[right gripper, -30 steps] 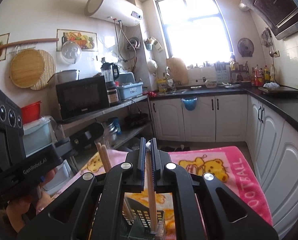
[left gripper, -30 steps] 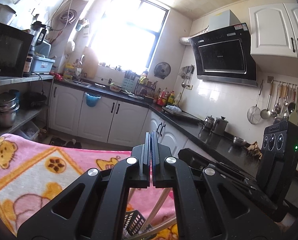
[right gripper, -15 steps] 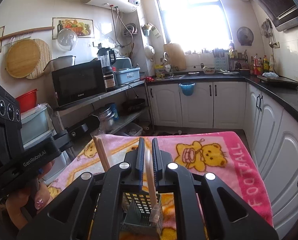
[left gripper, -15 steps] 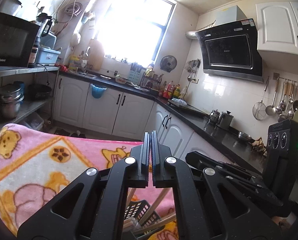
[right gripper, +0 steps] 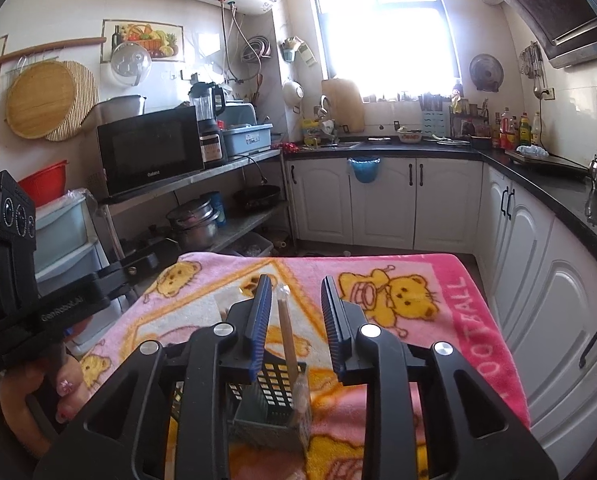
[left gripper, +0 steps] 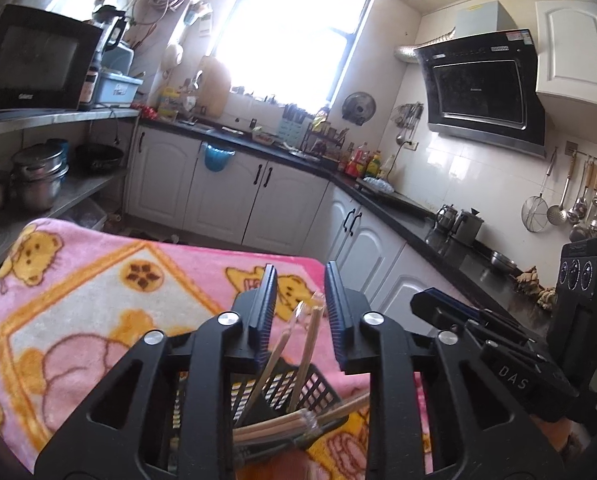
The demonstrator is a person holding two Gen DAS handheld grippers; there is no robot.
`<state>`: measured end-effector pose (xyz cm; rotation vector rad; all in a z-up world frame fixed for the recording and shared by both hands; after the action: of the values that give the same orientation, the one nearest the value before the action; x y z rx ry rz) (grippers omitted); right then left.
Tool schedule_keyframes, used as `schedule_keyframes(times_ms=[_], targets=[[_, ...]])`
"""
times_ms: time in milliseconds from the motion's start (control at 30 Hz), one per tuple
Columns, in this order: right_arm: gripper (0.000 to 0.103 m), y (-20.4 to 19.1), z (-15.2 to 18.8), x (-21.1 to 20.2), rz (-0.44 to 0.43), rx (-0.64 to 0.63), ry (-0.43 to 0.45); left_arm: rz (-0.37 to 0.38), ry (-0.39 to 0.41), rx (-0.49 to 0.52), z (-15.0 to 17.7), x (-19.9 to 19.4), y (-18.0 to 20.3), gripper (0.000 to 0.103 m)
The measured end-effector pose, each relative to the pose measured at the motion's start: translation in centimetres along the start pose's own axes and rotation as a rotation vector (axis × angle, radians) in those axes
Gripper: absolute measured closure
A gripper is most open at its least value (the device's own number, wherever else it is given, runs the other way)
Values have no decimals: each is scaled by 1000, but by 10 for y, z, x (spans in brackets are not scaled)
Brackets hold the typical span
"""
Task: Organize utensils
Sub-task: 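Open both grippers to release the chopsticks into the green basket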
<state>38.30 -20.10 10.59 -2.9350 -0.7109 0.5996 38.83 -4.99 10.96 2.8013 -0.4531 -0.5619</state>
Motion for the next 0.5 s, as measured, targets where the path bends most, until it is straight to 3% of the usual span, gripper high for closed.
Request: schedule_keyframes(times_ms=[133, 300, 500], targets=[[72, -2, 6, -5, 5, -3, -10, -15, -24, -9, 6, -7, -7, 68], [68, -5, 13, -12, 7, -12, -17, -20, -31, -8, 13, -17, -11, 58], [58, -11, 23, -22, 6, -21, -24, -19, -28, -13, 21, -34, -14, 32]])
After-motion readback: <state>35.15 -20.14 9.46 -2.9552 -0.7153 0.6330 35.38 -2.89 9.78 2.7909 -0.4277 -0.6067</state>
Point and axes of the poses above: each gripper's, at about its wrist camera, not at the fingertips, and x roughly the way its jaws point, y to its right, z to its underside, the point moved 10 cm from there along x, roughly the way its jaws point, and after that the axes turned 8 degrees about -z, right-handed, at the moved point
